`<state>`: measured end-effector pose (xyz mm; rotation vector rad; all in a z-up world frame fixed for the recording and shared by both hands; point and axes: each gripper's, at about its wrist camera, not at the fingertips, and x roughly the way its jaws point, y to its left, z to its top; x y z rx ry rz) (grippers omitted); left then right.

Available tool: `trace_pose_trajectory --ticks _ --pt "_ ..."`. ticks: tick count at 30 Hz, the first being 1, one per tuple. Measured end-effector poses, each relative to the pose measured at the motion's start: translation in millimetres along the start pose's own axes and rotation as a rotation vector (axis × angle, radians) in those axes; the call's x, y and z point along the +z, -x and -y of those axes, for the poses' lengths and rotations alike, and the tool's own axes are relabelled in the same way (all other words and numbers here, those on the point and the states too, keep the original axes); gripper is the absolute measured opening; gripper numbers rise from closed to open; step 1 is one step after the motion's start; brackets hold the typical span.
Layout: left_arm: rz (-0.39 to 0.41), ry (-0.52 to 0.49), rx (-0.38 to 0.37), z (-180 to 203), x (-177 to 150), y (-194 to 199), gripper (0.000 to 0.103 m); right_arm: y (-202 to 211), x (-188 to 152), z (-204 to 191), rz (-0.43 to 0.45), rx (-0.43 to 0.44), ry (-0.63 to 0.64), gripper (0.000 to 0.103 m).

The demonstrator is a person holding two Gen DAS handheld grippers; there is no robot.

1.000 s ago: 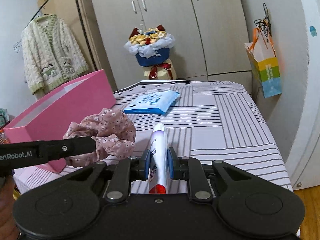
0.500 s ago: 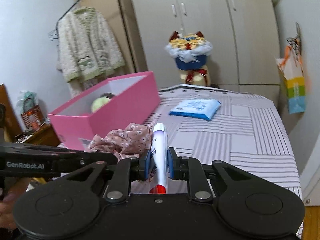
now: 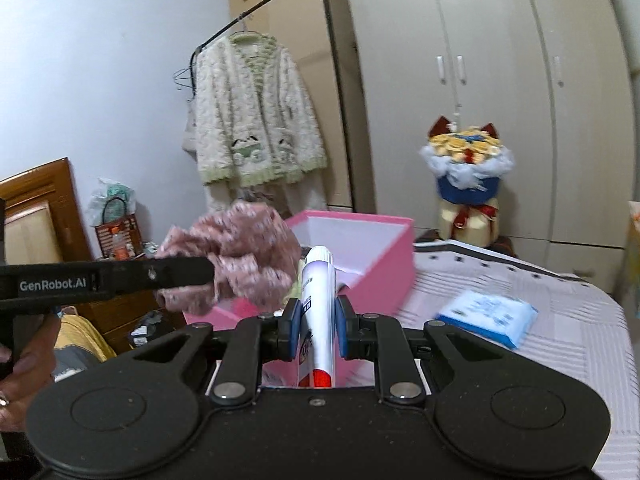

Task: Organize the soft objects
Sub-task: 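Lift the cloth and toothpaste tube and carry both over the pink box, then lower the cloth and tube into the box and open both grippers, then move both tools to the blue-and-white wet wipes pack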

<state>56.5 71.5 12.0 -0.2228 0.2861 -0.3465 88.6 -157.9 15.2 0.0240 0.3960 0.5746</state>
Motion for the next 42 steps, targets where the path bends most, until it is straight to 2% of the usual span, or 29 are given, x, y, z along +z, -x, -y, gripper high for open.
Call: trace_pose_trajectory --ticks 3,8,13,15,19,23,26,28,35,42 --pt "0.039 -0.012 0.063 -13 11 -9 0.009 -29 14 -2 -0.016 0.009 -0.005 0.021" --pt "0.046 -0.014 0.173 -36 25 -39 0.009 -79 34 1 -0.061 0.0 -0.026 0.021" --pt "-0.017 -0.004 0.249 -54 27 -82 0.009 -133 45 4 -0.122 -0.023 -0.057 0.021" --pt "-0.059 0.003 0.255 -67 27 -96 0.01 -153 47 9 -0.164 -0.007 -0.086 0.021" --pt "-0.146 0.039 0.245 -84 24 -119 0.01 -184 45 13 -0.236 -0.028 -0.102 0.021" --pt "-0.193 0.039 0.248 -88 20 -126 0.013 -199 42 13 -0.293 -0.021 -0.105 0.023" --pt "-0.207 0.051 0.257 -89 17 -124 0.024 -194 41 13 -0.282 -0.016 -0.103 0.023" --pt "-0.208 0.062 0.258 -90 15 -119 0.041 -186 41 13 -0.264 -0.009 -0.088 0.023" --pt "-0.183 0.057 0.241 -82 16 -91 0.051 -130 37 16 -0.204 0.024 -0.05 0.03" --pt "-0.171 0.01 0.204 -59 19 -64 0.056 -64 26 23 -0.151 -0.039 0.01 0.045"
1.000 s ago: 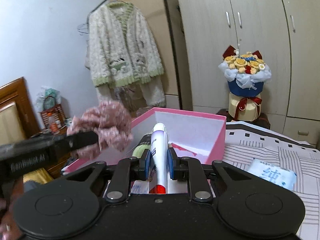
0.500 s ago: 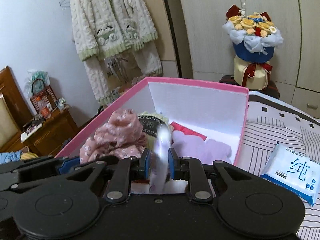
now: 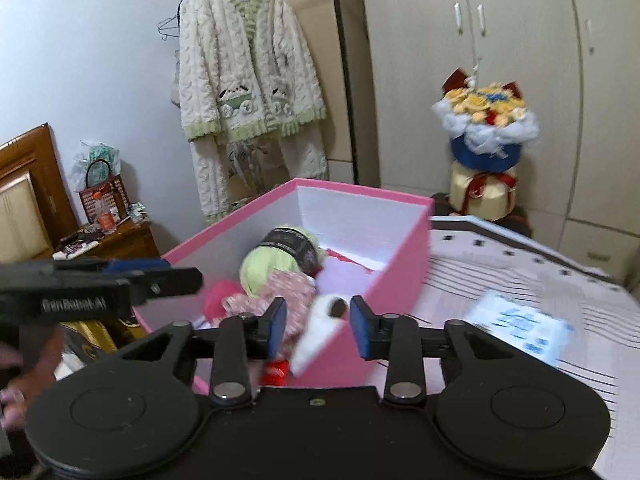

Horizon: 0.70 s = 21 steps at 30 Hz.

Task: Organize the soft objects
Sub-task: 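Move both tools to the blue-and-white wet wipes pack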

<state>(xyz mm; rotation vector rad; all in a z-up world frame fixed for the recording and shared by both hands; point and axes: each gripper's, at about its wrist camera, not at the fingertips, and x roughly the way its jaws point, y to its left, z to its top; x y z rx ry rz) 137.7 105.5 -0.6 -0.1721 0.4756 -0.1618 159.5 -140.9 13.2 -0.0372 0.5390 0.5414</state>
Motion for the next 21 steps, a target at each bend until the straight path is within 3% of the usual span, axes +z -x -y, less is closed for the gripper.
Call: trace_pose_trajectory --ticks 5,11,21 --pt "0.012 -0.037 -0.084 27 0 17 0.062 40 -11 18 0.045 -0.05 0.002 0.056" --pt "0.018 -0.108 -0.176 74 -1 20 0.066 71 -29 45 0.069 -0.096 0.0 0.063" --pt "-0.077 -0.145 -0.331 154 -3 -31 0.066 85 -52 89 0.061 -0.136 0.025 0.066"
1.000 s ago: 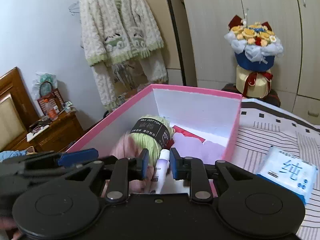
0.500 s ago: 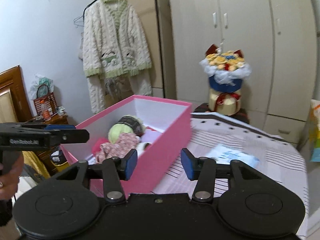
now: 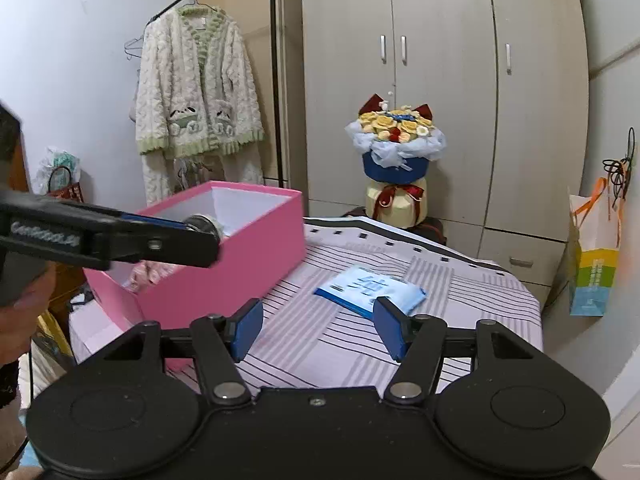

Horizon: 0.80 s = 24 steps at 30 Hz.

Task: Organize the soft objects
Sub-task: 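Move both tools to the blue-and-white wet wipes pack, then grasp the wet wipes pack with both grippers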

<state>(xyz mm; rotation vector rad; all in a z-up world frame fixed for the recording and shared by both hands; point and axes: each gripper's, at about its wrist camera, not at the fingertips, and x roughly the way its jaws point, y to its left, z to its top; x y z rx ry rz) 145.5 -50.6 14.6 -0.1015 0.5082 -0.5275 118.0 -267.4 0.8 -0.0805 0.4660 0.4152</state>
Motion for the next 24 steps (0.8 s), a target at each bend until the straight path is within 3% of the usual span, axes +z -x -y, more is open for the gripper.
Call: trace_pose_trajectory --ticks 5,13,20,24 --pt "-0.068 0.044 -0.028 6 11 -52 0.066 -17 2 14 -0.036 0.008 0.068 0.071" --pt "-0.197 0.166 0.045 -10 21 -151 0.063 -90 4 40 -0.127 0.01 0.168 0.072" --pt "-0.228 0.3 0.116 -35 27 -201 0.062 -152 -3 55 -0.164 0.058 0.191 0.072" --pt "-0.204 0.339 0.203 -45 26 -211 0.062 -172 -9 52 -0.172 0.019 0.254 0.072"
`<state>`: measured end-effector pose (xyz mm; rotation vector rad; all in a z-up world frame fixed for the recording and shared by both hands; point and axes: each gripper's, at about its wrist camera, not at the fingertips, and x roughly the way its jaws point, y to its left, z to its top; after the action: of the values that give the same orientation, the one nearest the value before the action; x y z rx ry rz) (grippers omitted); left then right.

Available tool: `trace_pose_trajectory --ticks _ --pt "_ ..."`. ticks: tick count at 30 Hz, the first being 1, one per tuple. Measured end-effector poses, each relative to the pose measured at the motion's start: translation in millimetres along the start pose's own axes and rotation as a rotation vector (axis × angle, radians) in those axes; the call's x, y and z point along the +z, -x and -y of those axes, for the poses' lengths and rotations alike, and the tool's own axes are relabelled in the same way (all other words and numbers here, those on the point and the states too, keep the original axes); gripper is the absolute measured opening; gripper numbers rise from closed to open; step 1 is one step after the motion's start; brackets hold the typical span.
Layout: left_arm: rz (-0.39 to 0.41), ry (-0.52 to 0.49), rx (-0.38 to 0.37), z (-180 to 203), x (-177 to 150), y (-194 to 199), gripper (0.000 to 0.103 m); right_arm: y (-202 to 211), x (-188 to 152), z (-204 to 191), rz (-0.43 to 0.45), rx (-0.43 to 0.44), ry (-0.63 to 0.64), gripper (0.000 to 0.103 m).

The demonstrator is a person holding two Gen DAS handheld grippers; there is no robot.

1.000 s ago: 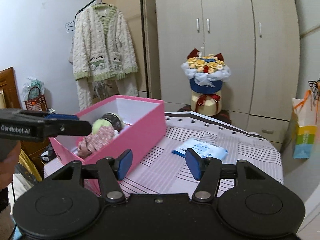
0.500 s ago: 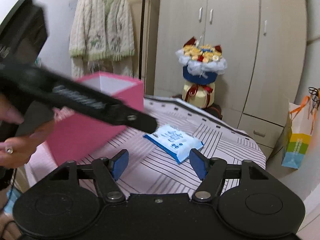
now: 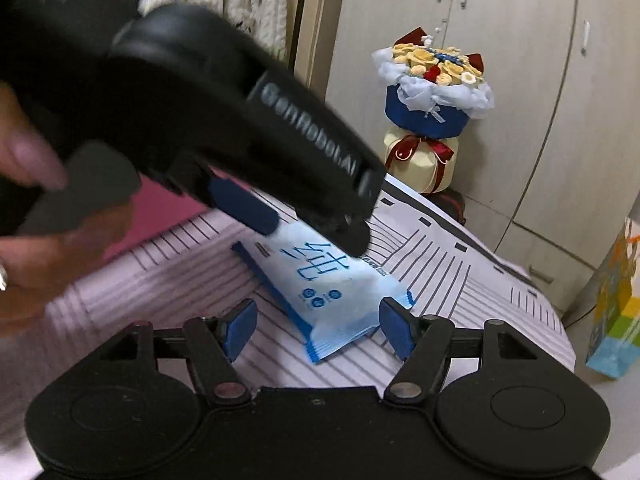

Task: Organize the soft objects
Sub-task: 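Grasp the wet wipes pack with both grippers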

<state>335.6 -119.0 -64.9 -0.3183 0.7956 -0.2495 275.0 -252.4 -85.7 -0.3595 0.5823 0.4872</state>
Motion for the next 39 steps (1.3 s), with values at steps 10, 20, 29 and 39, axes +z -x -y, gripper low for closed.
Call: trace_pose_trajectory --ticks 10,20,29,39 --pt "0.021 0.059 0.054 -15 2 -8 0.065 -5 -9 29 -0.003 -0.02 -0.066 0.073" --pt "0.029 0.135 0.149 -22 -2 -30 0.065 -23 -5 29 0.001 0.051 -0.02 0.073" --pt "0.051 0.203 0.112 -34 -6 -31 0.062 -34 -7 33 0.007 0.092 -0.089 0.069" --pt "0.004 0.065 0.052 -14 -14 -24 0.055 -28 -8 24 -0.011 0.039 -0.134 0.056"
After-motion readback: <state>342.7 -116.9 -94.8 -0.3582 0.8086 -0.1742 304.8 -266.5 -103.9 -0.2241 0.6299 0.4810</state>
